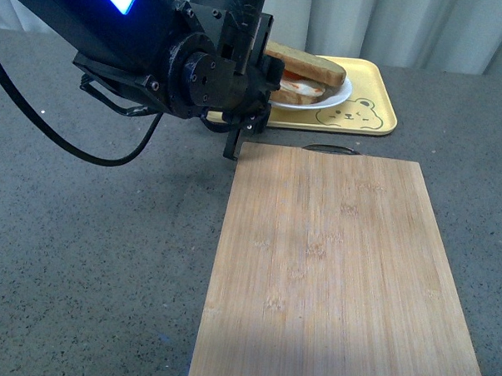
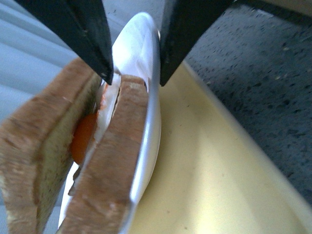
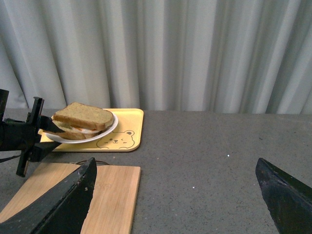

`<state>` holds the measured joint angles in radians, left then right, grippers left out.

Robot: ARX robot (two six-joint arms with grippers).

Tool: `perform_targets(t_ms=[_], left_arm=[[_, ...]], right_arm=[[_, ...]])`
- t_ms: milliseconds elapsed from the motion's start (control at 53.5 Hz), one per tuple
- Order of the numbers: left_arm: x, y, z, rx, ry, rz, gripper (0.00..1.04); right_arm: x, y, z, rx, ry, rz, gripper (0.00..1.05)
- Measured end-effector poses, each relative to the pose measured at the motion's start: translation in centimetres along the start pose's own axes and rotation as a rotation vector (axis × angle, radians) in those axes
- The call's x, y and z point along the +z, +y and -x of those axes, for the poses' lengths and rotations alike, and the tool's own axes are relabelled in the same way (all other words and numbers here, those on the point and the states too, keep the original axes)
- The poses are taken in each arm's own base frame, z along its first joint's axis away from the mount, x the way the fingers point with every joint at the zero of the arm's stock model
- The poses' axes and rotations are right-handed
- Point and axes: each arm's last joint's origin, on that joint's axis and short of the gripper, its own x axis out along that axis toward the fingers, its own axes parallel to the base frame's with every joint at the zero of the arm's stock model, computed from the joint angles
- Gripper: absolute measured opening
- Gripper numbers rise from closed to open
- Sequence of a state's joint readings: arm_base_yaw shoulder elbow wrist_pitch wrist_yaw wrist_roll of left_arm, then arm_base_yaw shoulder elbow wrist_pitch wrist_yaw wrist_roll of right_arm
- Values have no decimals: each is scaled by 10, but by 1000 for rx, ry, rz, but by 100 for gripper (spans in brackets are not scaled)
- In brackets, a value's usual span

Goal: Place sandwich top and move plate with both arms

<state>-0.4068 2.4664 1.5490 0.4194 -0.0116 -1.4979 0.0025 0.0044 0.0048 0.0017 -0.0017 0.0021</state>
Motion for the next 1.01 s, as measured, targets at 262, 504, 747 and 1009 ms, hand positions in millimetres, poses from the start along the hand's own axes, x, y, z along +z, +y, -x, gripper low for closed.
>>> perform_targets(t_ms=[262, 504, 747, 1009], left_arm=[[-6, -18, 57, 5, -66, -326, 75], [-32, -1, 116, 12, -162, -923, 98], [-30, 55, 182, 12, -497, -1341, 76], [13, 61, 245, -74, -642, -1319, 28]], right_arm=[[0, 0, 0, 0, 0, 0, 95], [0, 0, 0, 0, 0, 0, 95], [0, 0, 0, -1, 0, 0, 95], [0, 0, 0, 1, 0, 0, 95]])
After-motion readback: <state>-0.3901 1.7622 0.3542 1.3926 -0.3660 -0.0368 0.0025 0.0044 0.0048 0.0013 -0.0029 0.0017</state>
